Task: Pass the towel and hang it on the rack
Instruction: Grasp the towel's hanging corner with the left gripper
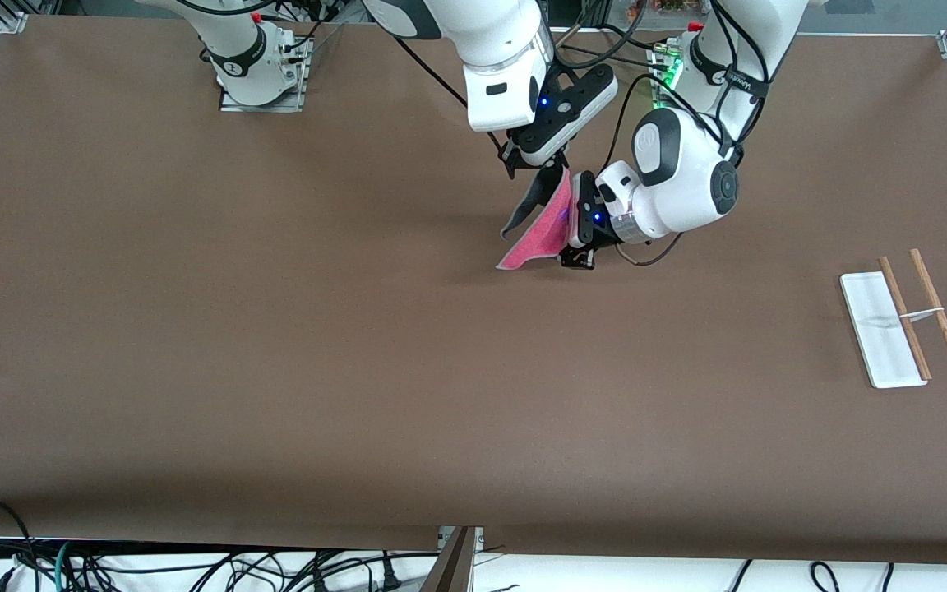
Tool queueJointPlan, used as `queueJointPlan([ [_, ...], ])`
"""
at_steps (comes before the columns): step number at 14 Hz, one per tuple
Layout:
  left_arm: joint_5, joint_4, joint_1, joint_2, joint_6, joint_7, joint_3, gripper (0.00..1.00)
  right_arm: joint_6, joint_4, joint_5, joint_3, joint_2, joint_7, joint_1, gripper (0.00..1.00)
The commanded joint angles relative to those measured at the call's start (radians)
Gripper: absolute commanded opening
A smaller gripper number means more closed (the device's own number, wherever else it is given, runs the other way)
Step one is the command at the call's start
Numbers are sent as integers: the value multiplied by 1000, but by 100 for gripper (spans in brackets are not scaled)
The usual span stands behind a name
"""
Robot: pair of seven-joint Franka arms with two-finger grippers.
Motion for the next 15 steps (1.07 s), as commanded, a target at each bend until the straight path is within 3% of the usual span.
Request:
queueJointPlan([
  [1,21,-3,-1,-5,-7,16,4,0,1,-1,8,8,-9,-10,-7,0],
  [5,21,-3,-1,-5,-7,10,5,0,1,-1,8,8,-9,-12,-7,0],
  [6,21,-3,2,-2,-7,10,5,10,1,-1,8,8,-9,-22,-7,0],
  [7,21,-3,7,5,-6,18,10,69,1,0,8,8,-9,-38,-7,0],
  [8,21,-3,12,13,-6,21,13,100,1,0,8,8,-9,-38,-7,0],
  [12,24,10,33,22,-6,117,17,100,1,-1,8,8,-11,-85,-7,0],
  [15,139,113,54,59,-25,174,20,100,1,-1,8,8,-11,-130,-7,0],
])
